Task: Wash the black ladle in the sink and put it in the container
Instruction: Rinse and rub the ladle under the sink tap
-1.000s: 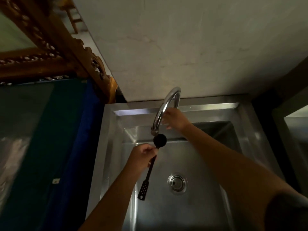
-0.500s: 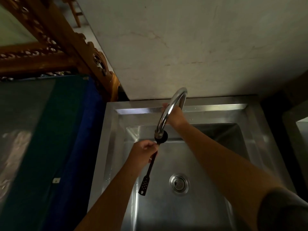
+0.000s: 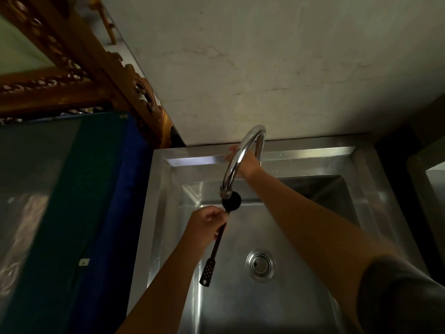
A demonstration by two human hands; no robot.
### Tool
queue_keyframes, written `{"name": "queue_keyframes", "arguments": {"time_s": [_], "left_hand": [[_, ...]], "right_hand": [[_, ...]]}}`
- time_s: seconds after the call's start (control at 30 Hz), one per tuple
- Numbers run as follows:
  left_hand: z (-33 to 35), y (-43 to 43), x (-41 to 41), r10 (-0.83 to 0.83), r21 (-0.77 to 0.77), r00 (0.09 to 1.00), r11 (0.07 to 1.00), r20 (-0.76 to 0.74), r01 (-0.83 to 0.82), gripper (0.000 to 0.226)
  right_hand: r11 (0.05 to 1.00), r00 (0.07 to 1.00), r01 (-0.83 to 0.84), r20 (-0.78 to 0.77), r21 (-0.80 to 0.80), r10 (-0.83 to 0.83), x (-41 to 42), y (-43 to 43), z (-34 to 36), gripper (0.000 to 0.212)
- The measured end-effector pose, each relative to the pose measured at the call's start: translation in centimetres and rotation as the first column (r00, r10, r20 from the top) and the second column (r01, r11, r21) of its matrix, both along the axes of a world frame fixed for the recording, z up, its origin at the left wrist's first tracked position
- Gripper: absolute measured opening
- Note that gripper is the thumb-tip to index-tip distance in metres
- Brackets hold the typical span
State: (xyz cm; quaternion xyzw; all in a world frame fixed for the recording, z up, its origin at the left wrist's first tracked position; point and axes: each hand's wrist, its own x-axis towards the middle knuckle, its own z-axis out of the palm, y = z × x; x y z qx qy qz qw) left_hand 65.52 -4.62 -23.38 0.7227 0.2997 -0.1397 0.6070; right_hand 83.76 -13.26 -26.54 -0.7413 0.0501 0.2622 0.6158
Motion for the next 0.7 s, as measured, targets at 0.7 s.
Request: {"name": "queue_keyframes", "arguments": {"time_s": [0.7], "left_hand": [[1.1, -1.1, 0.4, -0.033, 0.065, 0.994, 0.998, 0.108, 0.026, 0.013]], "right_hand": [[0.978, 0.983, -0.159, -0.072, 0.138, 0.170, -7.1, -5.2, 3.1, 0.027]]}}
